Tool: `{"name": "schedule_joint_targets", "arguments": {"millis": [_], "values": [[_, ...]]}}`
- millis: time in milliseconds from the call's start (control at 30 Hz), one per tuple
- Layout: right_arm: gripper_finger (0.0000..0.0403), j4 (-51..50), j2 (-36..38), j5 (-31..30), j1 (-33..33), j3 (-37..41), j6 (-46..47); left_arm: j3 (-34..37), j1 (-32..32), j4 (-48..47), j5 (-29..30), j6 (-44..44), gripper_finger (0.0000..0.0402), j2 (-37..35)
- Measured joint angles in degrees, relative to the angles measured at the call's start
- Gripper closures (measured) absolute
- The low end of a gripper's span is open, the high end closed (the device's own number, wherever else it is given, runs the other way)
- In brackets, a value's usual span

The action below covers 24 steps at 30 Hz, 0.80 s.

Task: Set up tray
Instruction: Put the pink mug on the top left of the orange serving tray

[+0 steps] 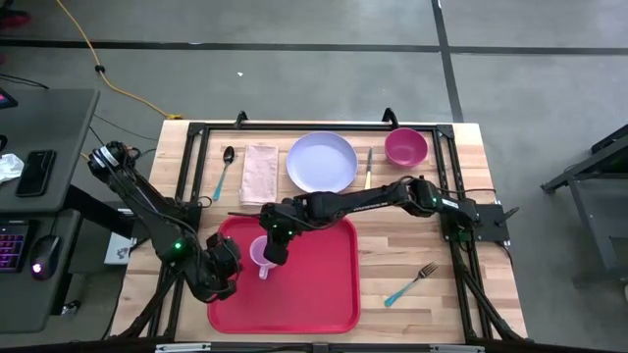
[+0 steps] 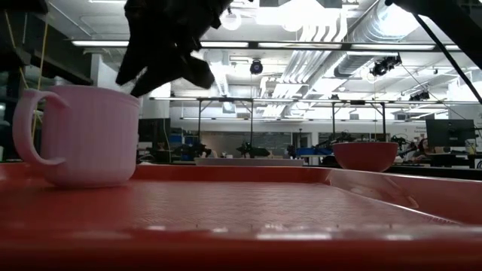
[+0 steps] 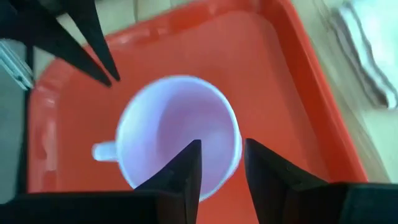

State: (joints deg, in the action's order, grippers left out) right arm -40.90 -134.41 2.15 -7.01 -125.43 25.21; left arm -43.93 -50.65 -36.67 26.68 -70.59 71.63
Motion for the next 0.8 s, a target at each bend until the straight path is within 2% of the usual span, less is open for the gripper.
{"name": "schedule_joint_targets", "arguments": {"millis": [133,300,400,600,800], "values": [[0.0304,-0.86,0.11,-0.36,0.0,-1.14,-0.92,-2.92,0.02,-2.7,3.44,1.31,0.0339,-2.23],[0.0304,-4.59,0.14,-2.49,0.02,-2.74,-2.29,-6.55,0.62,-5.03,8.67,-2.28,0.0339,-4.43],[0.0304,-7.08,0.14,-4.43,0.0,-3.32,-3.41,-7.96,3.01,-5.82,8.65,-3.29,0.0339,-4.95],[0.0304,-13.0,1.58,-9.21,-0.01,-3.6,-6.19,-9.07,10.29,-5.47,2.45,-3.43,0.0339,-5.13],[0.0304,-19.34,5.6,-19.3,-0.96,-3.62,-8.66,-9.08,16.29,-5.37,-2.37,-3.32,0.0339,-5.13]]}}
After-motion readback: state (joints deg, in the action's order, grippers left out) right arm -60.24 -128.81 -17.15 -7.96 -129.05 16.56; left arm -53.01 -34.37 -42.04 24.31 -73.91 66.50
